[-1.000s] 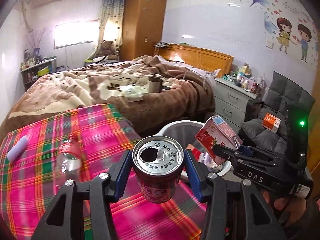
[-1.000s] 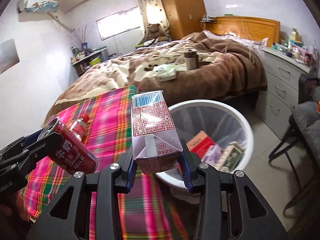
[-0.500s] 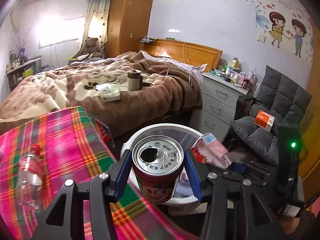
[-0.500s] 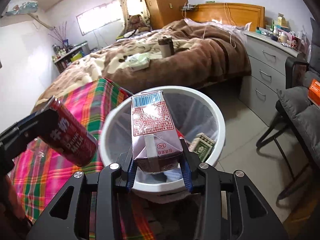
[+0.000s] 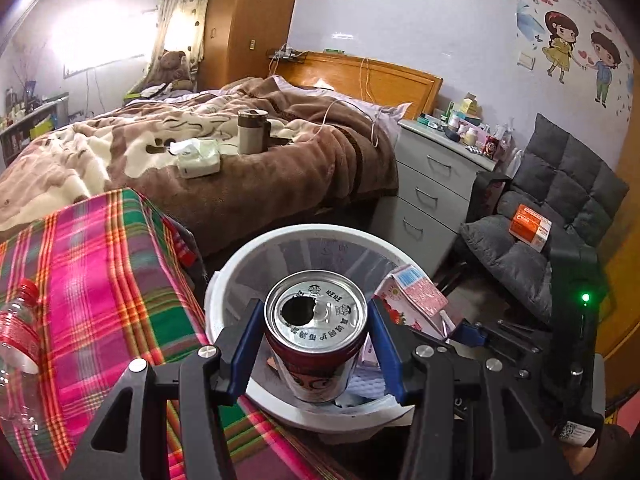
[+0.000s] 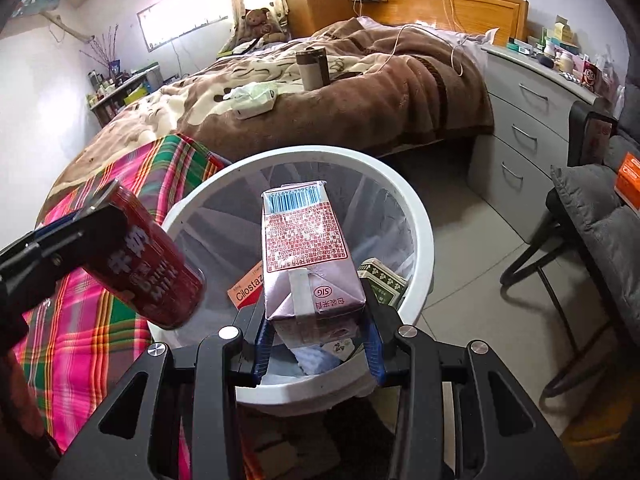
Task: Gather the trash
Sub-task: 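Open both tools over the wastebasket to drop the can and carton, then move both tools back to the cola bottle and foam net on the cloth, then grasp the white foam net with the left tool while the right tool grasps the cola bottle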
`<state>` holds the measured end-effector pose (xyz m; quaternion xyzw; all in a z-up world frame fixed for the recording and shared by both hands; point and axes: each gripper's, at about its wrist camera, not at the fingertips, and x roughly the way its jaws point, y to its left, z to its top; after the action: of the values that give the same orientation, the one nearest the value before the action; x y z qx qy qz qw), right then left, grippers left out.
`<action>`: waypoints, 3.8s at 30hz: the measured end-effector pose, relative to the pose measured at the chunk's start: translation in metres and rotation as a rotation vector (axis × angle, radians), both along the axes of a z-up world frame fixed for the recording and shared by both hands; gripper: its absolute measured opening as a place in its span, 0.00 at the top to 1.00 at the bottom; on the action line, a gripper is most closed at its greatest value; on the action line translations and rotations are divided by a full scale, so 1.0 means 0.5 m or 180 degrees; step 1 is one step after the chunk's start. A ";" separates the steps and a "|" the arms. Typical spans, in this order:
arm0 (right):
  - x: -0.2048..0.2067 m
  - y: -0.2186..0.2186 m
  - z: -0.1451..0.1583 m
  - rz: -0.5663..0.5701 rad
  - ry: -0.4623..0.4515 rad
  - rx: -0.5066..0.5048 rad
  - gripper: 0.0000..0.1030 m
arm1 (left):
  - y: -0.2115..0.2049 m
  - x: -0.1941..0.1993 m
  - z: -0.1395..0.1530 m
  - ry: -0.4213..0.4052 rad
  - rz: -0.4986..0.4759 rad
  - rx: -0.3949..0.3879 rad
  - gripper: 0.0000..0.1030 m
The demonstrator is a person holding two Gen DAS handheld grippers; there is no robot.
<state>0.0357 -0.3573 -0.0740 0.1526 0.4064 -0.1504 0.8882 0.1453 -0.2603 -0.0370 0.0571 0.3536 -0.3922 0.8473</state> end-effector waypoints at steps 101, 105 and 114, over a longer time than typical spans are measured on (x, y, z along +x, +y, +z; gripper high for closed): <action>0.283 0.559 0.044 0.1443 0.0066 0.0112 0.35 | 0.888 0.462 -0.081 0.0282 0.1761 0.0514 0.40; 0.282 0.560 0.046 0.1444 0.0063 0.0060 0.36 | 0.888 0.479 -0.092 0.0374 0.1734 0.0456 0.40; 0.279 0.565 0.046 0.1439 0.0035 0.0011 0.37 | 0.853 0.469 -0.118 0.0434 0.1575 0.0497 0.49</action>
<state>0.1752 -0.0746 -0.0509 0.0584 0.4353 0.0523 0.8969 0.3799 0.1659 -0.0959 0.0075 0.4422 -0.1475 0.8847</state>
